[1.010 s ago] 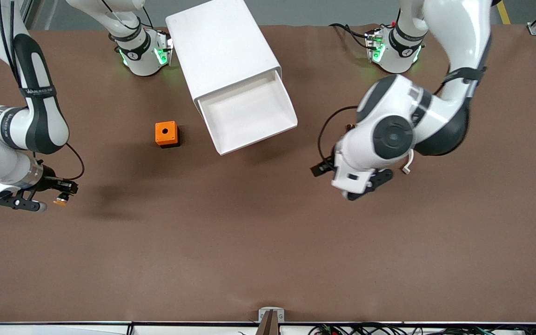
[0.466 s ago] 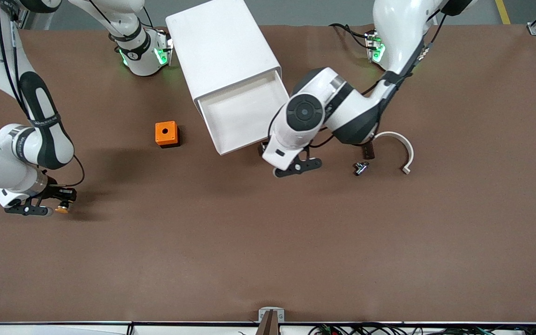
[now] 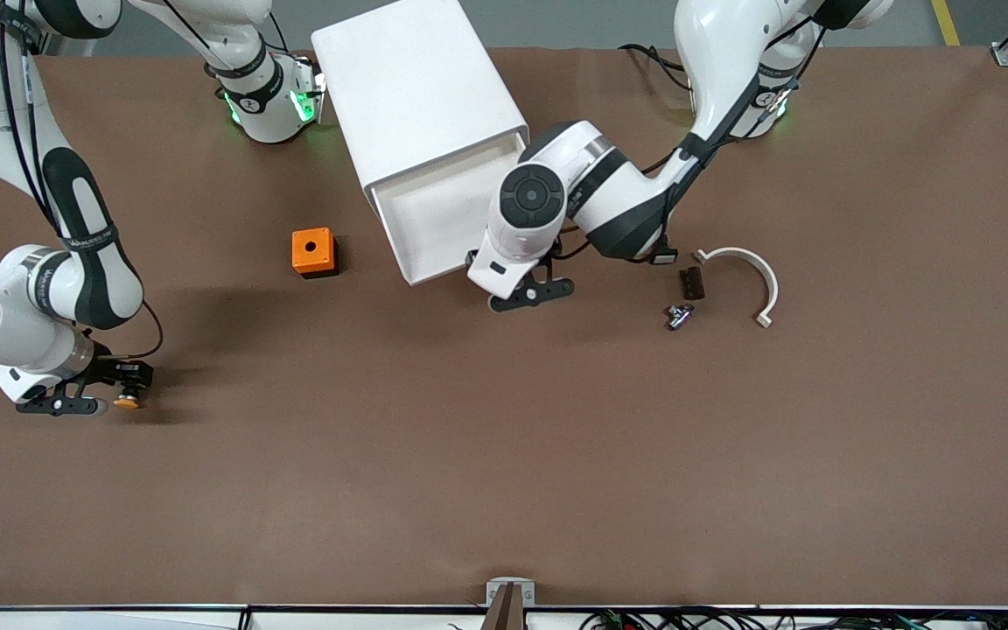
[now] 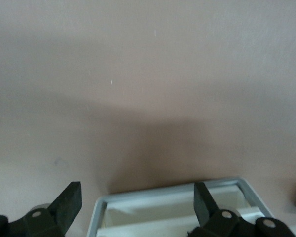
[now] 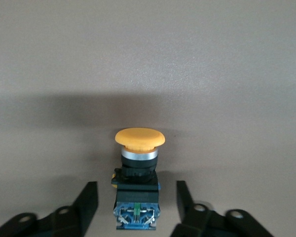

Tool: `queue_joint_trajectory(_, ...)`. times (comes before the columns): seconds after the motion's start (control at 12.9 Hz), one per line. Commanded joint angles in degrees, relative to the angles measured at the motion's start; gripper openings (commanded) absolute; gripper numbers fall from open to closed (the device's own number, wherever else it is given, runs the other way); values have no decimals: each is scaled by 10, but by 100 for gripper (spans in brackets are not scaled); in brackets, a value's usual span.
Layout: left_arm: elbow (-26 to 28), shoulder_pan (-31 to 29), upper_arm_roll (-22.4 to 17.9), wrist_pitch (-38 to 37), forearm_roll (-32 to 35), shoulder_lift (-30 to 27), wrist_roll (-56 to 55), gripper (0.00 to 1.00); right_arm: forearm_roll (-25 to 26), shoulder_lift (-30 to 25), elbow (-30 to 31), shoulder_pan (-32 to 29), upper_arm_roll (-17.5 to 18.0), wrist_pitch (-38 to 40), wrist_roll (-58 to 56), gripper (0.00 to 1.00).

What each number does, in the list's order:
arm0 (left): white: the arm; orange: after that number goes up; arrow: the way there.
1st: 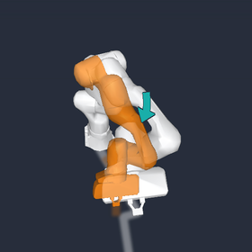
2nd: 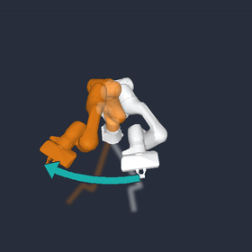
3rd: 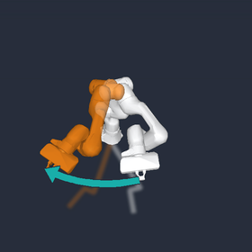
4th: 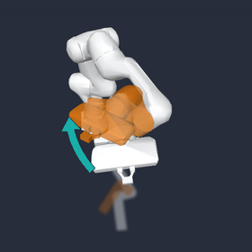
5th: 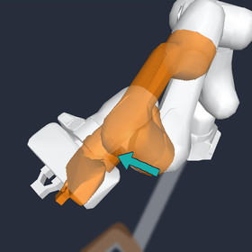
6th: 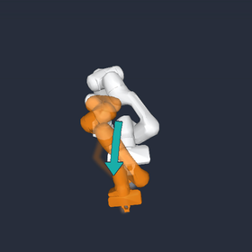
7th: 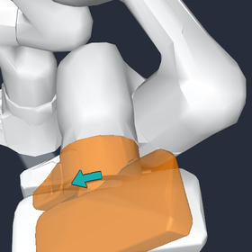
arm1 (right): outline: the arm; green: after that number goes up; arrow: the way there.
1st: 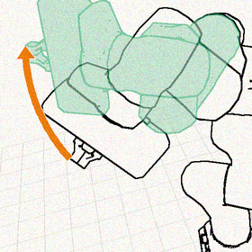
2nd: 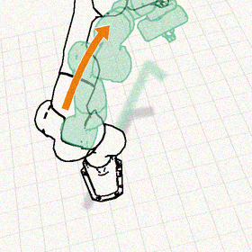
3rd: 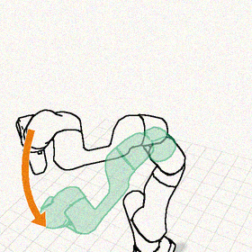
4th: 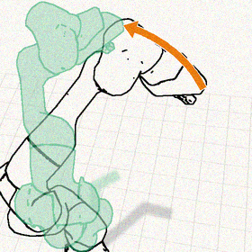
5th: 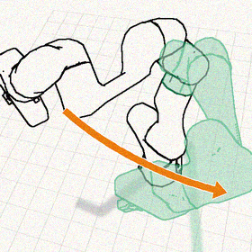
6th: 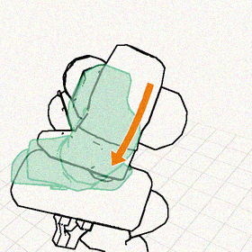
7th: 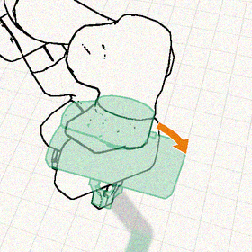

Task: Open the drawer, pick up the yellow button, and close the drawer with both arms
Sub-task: 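Push the drawer shut with the left gripper while the right gripper lowers the button, then open the right gripper to set the button on the table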

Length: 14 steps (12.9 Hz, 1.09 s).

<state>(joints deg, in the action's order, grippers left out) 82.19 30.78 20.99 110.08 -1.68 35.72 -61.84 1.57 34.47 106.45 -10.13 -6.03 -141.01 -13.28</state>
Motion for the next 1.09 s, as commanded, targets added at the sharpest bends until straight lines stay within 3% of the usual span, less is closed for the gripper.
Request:
queue_joint_trajectory(0.0, 47, 2, 34, 7, 3, -24, -39, 100, -32, -23, -37, -3, 10, 94, -11, 100)
queue_joint_trajectory(0.16, 59, 2, 58, 9, 3, -26, -57, 100, -61, -52, -69, 12, 10, 192, 23, 100)
queue_joint_trajectory(0.39, 79, 2, 92, 22, 4, -27, -95, 100, -63, -86, -133, 34, 8, 319, 95, 100)
queue_joint_trajectory(0.78, 97, 26, 97, 37, 4, -27, -122, 100, -31, -120, -276, 69, 7, 521, 99, 100)
queue_joint_trajectory(1.01, 99, 28, 97, 37, 5, -28, -123, 100, -36, -120, -340, 65, 6, 544, 98, 100)
